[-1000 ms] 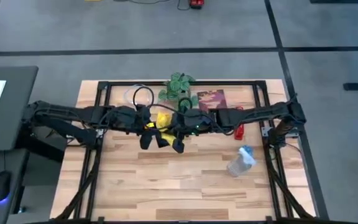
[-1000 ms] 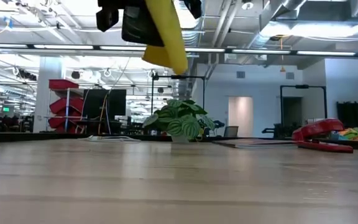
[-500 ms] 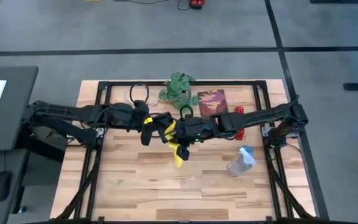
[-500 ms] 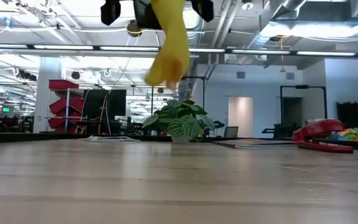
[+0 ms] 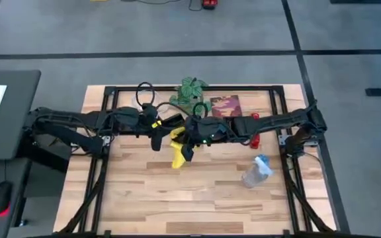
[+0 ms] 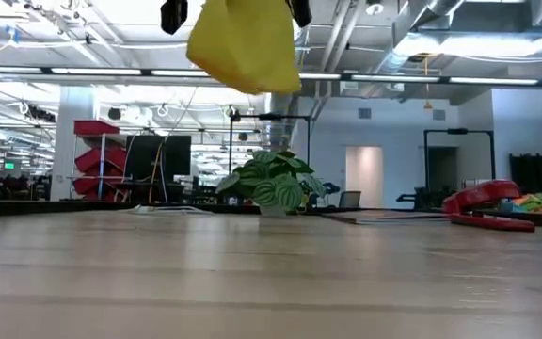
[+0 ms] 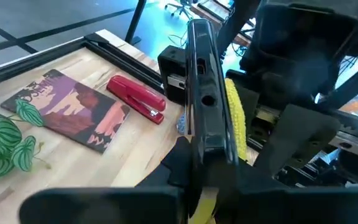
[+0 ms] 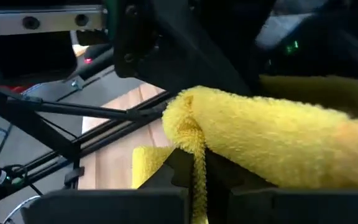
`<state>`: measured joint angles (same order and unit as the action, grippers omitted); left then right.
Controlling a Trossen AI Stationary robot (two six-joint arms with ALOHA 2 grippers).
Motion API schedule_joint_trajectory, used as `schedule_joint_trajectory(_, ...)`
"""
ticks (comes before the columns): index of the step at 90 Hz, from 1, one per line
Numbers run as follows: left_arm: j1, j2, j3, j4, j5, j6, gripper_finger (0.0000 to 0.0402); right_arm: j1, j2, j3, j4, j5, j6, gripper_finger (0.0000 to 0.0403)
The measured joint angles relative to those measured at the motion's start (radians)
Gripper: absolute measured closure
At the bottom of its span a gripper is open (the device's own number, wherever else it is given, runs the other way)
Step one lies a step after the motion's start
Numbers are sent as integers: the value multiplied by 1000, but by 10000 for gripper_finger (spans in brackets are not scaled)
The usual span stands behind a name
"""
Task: Apply microfiber cloth
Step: Wipe the front of the cellphone with the yellow microfiber cloth
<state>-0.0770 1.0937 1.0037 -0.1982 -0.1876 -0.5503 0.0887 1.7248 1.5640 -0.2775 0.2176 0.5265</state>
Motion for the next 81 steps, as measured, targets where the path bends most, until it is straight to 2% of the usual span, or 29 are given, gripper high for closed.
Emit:
schedule_joint_trajectory(21, 0, -1, -1, 3, 3, 0, 391, -1, -46, 0, -132, 33, 9, 403)
schedule_joint_trajectory(35, 0, -1, -1, 8, 4, -1, 391, -1, -66, 0, -162, 43, 8, 403)
schedule_joint_trajectory(47, 0, -2, -1, 12, 3, -2, 391, 3, -57, 0, -143, 43, 1, 403)
schedule_joint_trajectory(63, 4, -3, -1, 33, 9, -2, 391, 16, -17, 1, -17, 26, -1, 403)
schedule_joint_trajectory(81, 5, -1, -1, 33, 4, -5, 391, 19, 16, 0, 5, -6, -3, 403)
